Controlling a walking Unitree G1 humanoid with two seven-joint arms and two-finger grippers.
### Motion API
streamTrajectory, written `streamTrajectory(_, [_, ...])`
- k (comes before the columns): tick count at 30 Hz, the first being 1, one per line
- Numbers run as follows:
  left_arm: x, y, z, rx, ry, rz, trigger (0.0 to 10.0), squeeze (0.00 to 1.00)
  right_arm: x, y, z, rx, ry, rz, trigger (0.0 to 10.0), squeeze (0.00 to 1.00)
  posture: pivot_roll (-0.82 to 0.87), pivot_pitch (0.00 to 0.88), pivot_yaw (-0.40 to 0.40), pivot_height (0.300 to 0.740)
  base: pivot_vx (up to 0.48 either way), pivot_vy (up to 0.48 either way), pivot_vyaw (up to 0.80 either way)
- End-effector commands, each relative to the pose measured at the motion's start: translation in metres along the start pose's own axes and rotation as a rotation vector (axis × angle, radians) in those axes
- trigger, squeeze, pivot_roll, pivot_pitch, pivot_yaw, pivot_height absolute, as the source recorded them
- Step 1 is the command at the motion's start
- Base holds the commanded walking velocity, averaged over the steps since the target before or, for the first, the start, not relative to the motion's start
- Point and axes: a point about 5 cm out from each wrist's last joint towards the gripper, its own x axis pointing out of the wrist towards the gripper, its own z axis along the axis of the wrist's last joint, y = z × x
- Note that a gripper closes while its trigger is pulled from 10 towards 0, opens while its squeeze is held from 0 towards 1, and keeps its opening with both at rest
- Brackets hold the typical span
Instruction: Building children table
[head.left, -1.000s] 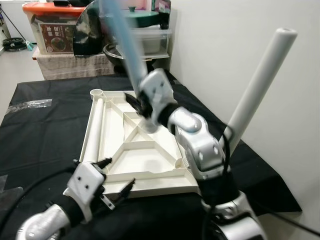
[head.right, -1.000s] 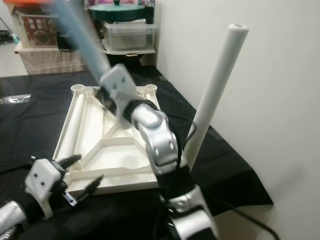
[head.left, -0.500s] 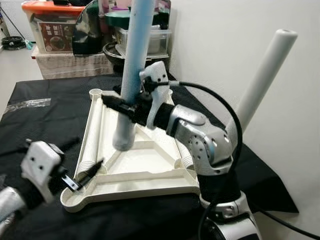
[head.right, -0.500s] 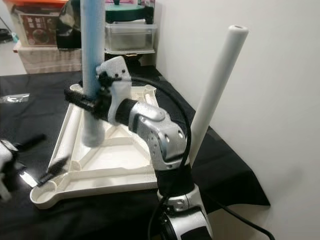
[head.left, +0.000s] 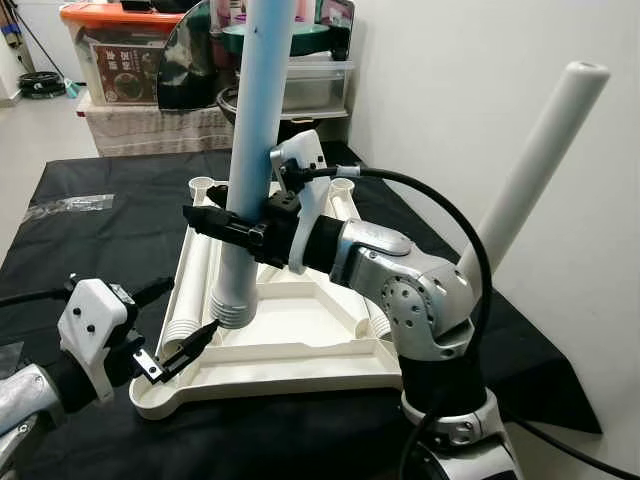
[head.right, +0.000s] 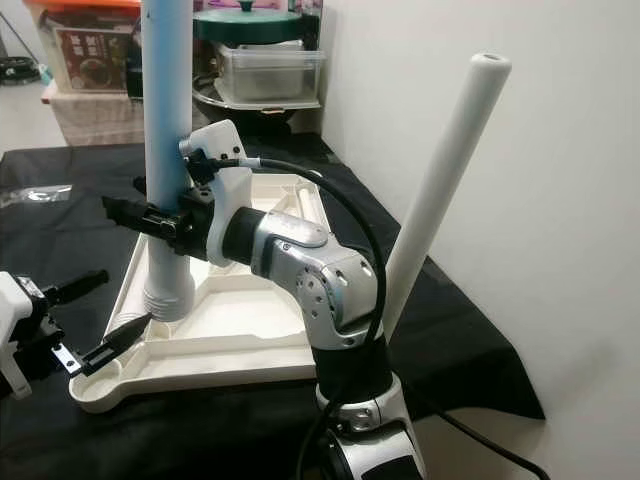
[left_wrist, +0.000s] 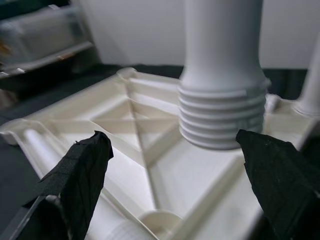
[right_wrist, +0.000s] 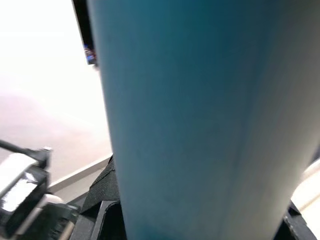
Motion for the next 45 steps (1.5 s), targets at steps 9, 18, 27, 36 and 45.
streamTrajectory(9, [-0.003, 0.024, -0.022, -0.005, 0.062, 0.449, 10.0, 0.0, -0.018, -0.045, -0.011, -0.026, -0.021, -0.413, 10.0, 0.0, 0.08, 0.0, -0.088, 0.74, 0.0, 0.0, 0.0])
streamTrajectory(18, [0.01, 0.0, -0.029, -0.094, 0.06, 0.479, 10.0, 0.0, -0.031, -0.048, -0.024, -0.011, -0.014, -0.476, 10.0, 0.0, 0.09, 0.0, -0.09, 0.74, 0.0, 0.403, -0.14])
streamTrajectory(27, [0.025, -0.014, -0.03, -0.085, 0.05, 0.471, 10.0, 0.0, -0.027, -0.044, -0.034, -0.01, 0.003, -0.492, 10.0, 0.0, 0.09, 0.0, -0.082, 0.74, 0.0, 0.42, 0.0])
streamTrajectory(36, [0.028, -0.015, -0.029, -0.055, 0.051, 0.484, 10.0, 0.0, -0.031, -0.05, -0.043, -0.019, 0.05, -0.549, 10.0, 0.0, 0.09, 0.0, -0.08, 0.74, 0.0, 0.0, 0.0])
streamTrajectory(45, [0.029, -0.022, -0.034, -0.07, 0.068, 0.499, 10.0, 0.0, -0.052, -0.059, -0.056, -0.023, 0.035, -0.624, 10.0, 0.0, 0.08, 0.0, -0.076, 0.74, 0.0, 0.0, 0.0])
